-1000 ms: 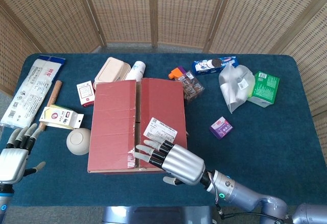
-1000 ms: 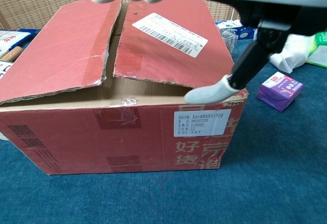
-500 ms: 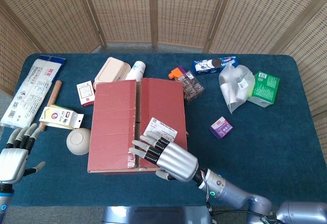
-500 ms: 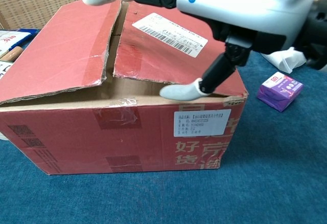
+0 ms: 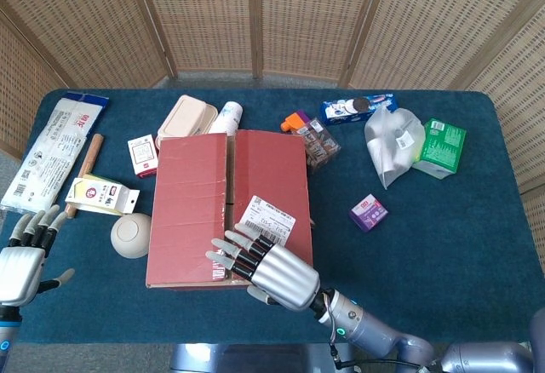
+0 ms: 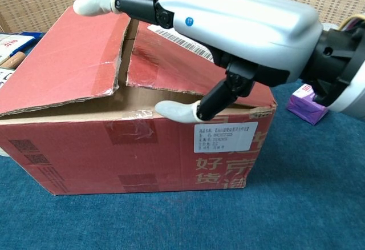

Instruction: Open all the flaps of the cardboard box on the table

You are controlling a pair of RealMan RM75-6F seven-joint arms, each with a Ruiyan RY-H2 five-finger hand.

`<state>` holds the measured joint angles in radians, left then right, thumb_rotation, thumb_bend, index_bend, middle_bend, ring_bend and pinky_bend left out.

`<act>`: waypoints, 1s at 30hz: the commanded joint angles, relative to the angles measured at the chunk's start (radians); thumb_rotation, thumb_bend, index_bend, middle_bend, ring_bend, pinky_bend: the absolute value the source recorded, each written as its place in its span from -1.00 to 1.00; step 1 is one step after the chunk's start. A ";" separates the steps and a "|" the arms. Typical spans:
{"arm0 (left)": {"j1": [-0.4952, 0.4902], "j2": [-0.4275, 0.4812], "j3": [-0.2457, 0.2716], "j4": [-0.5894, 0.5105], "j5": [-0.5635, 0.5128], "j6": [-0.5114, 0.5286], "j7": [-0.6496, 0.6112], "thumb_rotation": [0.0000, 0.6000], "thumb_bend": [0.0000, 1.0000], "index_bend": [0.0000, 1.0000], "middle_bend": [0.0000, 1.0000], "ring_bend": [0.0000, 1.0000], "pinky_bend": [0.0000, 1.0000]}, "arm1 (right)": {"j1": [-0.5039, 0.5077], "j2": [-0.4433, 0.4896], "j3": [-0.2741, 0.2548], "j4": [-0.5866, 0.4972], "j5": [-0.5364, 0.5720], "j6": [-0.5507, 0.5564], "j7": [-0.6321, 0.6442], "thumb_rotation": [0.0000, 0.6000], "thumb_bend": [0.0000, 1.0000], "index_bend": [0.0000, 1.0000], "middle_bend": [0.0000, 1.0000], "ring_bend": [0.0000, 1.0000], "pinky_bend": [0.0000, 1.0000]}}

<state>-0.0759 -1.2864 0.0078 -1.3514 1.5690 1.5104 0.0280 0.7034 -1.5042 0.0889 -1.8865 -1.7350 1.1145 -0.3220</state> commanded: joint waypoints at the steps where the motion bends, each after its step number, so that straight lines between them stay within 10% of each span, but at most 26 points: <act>1: 0.000 0.000 0.000 0.000 -0.001 0.000 -0.001 1.00 -0.81 -0.87 -1.00 -1.00 -1.00 | -0.005 -0.022 0.004 0.014 0.003 0.011 -0.022 1.00 -0.31 -1.00 -1.00 -1.00 -1.00; 30: 0.000 -0.002 0.001 0.001 0.000 -0.001 0.000 1.00 -0.80 -0.86 -1.00 -1.00 -1.00 | -0.042 -0.062 0.004 0.056 -0.064 0.110 -0.118 1.00 0.38 -1.00 -1.00 -1.00 -1.00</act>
<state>-0.0764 -1.2889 0.0092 -1.3506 1.5693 1.5095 0.0283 0.6633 -1.5713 0.0913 -1.8270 -1.7939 1.2199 -0.4356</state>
